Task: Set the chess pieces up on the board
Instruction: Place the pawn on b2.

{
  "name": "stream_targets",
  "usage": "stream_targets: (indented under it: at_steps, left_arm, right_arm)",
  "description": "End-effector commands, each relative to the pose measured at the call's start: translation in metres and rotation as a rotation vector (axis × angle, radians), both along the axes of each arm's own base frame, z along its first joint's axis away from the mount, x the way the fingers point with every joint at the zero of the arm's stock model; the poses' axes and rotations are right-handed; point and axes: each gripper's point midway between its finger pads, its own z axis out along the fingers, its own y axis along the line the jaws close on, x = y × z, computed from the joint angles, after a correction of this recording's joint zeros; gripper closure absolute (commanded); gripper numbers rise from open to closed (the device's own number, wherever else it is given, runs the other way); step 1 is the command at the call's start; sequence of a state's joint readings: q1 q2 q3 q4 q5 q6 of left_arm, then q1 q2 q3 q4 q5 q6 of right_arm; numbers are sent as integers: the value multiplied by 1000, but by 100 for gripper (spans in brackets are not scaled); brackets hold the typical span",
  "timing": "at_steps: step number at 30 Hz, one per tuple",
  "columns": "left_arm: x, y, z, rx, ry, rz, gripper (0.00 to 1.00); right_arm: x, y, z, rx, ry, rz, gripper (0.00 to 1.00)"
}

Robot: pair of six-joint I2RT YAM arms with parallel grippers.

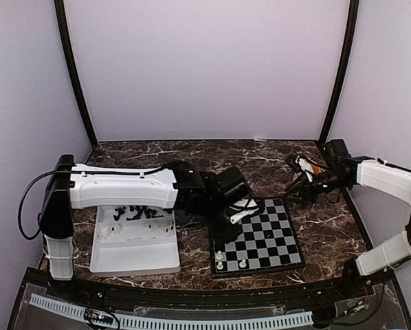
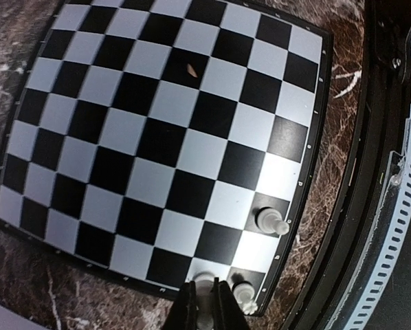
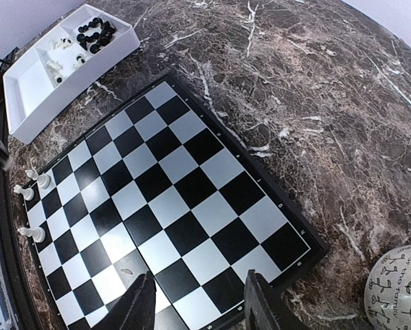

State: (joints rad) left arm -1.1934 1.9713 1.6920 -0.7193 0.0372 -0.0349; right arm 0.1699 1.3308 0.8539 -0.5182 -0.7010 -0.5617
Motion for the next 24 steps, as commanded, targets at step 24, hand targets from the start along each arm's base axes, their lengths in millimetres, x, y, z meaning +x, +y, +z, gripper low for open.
stream_targets:
  at_steps: [24]
  left_arm:
    - [-33,-17,-65,163,66,-177,99]
  right_arm:
    - [8,-4,4,-17,-26,-29,55]
